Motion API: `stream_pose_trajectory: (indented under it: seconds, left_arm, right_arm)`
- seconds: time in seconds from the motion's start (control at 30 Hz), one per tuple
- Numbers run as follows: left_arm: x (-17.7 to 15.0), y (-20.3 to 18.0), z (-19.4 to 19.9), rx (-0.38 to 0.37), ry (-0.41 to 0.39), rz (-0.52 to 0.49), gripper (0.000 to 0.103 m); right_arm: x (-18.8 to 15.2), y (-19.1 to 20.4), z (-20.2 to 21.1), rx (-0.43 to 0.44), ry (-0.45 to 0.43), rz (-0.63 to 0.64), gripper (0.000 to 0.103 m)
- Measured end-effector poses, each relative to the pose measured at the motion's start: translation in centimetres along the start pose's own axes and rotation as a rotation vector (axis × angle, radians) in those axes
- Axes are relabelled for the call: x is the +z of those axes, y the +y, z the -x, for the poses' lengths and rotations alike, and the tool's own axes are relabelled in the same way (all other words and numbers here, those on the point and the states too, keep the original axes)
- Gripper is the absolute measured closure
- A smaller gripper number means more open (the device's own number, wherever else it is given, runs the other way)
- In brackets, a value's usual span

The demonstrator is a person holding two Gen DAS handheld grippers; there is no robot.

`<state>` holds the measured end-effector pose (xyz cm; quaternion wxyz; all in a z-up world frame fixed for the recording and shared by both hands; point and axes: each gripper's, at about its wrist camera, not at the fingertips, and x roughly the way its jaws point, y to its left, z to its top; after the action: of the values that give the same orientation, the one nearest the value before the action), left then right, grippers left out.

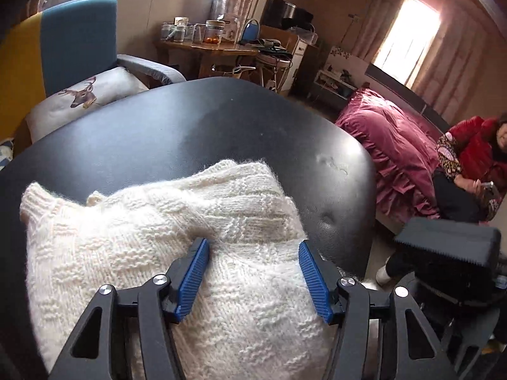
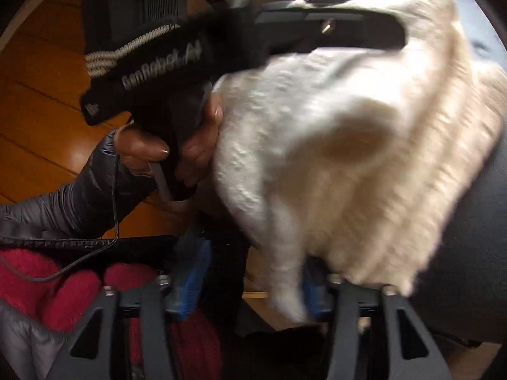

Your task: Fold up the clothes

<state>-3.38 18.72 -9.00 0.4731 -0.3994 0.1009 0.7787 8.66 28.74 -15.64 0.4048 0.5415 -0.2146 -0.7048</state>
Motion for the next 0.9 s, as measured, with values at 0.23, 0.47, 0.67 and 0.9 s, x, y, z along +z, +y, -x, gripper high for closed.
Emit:
stream_pose_trajectory:
  seconds: [0.23, 0.47, 0.67, 0.9]
  left_arm:
    - [-0.2, -3.8, -1.4, 0.020, -0.042, -0.094, 0.031]
    - [1.1, -1.9, 4.8, -0.065, -0.124, 0.079, 0.031]
    - [-2.1, 1.4, 10.0, 0.105, -0.178, 0.140, 0.031]
    - [-5.6, 0.4, 9.5, 0.095, -0.145, 0.099, 0.031]
  right_arm:
    - [-5.2, -2.3, 3.1, 0.031, -0.103, -0.153, 0.088]
    - [-7.8, -0.9, 11.7, -0.027, -0.322, -0.226, 0.071]
    - [-4.3, 0.2, 14.3, -0.151, -0.532, -0.261, 0.055]
    - [-0.8, -0.6, 12.7, -0.450, -0.327, -0.238, 0.065]
